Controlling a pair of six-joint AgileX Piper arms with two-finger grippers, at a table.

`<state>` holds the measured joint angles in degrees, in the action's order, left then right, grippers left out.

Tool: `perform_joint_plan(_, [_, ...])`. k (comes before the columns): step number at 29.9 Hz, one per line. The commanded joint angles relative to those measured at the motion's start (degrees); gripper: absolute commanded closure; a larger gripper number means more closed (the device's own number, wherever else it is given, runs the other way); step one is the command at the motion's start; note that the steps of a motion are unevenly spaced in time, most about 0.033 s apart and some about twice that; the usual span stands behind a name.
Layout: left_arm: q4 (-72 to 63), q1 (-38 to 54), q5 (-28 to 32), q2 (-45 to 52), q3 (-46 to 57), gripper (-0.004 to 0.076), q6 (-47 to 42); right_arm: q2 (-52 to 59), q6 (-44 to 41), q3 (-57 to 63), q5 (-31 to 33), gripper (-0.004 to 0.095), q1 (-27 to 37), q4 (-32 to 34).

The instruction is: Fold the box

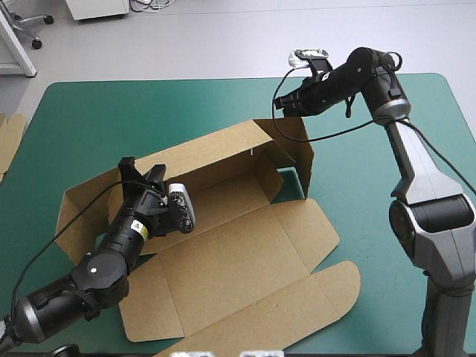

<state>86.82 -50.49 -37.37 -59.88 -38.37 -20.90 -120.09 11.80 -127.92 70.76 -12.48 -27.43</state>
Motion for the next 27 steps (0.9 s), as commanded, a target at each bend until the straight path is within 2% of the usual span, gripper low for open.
perform_joint_plan(1, [2.84,-0.31,-0.97,1.21,-2.0,0.0738,-0.97,5.0,-1.29,-1.54,0.67,0.0935,0.16,3.14])
perform_joint_plan(11, [2.84,-0.31,-1.37,1.21,-2.0,0.0738,-2.07,9.58,-1.56,-1.28,0.67,0.0936,0.18,2.73])
perform_joint_plan(18, [2.97,-0.31,-1.37,1.21,-2.0,0.0738,-2.2,9.72,-0.23,3.43,0.5,0.0936,0.18,1.73])
perform_joint_plan(27, [2.83,-0.31,-1.98,1.21,-2.0,0.0738,-2.2,9.72,0.61,-1.52,-4.84,0.0936,0.07,-2.9])
